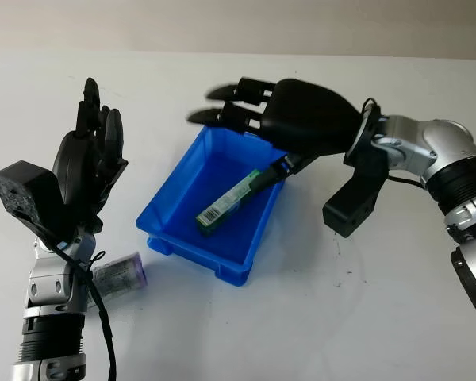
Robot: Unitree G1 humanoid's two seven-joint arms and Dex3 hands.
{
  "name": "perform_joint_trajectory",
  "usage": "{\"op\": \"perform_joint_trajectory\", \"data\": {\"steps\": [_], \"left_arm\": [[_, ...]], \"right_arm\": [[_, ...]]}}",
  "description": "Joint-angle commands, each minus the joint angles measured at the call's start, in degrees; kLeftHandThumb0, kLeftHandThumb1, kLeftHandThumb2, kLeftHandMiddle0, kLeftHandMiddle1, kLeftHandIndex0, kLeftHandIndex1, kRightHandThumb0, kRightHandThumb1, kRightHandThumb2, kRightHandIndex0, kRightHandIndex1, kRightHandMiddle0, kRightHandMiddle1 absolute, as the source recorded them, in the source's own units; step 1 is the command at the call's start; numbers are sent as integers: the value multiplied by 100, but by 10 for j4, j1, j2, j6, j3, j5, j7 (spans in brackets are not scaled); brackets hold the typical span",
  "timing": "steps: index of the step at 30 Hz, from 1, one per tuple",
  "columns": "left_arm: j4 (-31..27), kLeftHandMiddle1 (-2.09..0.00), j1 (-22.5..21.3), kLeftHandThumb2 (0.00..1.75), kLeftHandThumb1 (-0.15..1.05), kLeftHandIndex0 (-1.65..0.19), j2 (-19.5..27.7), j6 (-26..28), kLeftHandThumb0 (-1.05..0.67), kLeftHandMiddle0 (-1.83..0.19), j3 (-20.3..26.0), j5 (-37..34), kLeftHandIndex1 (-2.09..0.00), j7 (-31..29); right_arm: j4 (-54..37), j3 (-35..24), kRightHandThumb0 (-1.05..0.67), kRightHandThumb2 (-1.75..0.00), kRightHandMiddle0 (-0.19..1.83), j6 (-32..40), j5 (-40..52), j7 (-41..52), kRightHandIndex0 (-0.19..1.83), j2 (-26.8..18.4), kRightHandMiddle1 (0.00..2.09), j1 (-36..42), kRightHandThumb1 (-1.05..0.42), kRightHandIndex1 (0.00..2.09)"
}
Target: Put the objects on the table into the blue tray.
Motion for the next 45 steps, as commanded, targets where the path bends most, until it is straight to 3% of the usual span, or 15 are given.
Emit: {"op": "perform_joint_trajectory", "data": {"steps": [1,6,15,20,28,37,41,45], "left_arm": [[-1,0,-7,61,105,19,1,-7,-80,19,1,0,0,-2],[-9,0,0,63,105,19,3,-4,-80,19,2,1,0,-2],[-9,0,1,62,105,19,9,-1,-79,19,8,-3,0,-7],[-6,0,0,61,105,19,14,0,-79,19,11,-7,0,-17],[-4,0,-1,61,105,19,13,-5,-77,19,17,-8,0,-22],[-25,0,13,59,105,19,20,1,-78,19,20,-11,0,-24],[-116,-2,48,52,105,19,23,42,-78,19,34,-50,0,-29],[-270,-4,114,46,105,19,51,97,-77,18,60,-54,-1,-19]], "right_arm": [[-8,-39,-88,-51,-19,22,66,40,-19,7,0,29,-105,0],[-28,-153,-89,-56,-19,100,327,156,-19,70,0,112,-105,0],[-231,-291,-80,-65,-19,396,541,212,-19,150,0,277,-105,0],[-299,-325,-74,-71,-19,493,565,196,-19,179,0,325,-105,0],[-343,-355,-74,-75,-19,583,575,179,-19,216,0,340,-105,0],[-367,-367,-77,-74,-19,613,587,202,-19,236,0,358,-105,0],[-385,-368,-77,-74,-19,620,583,200,-19,238,0,368,-105,0],[-400,-372,-77,-74,-19,631,586,202,-19,238,0,376,-105,0]]}}
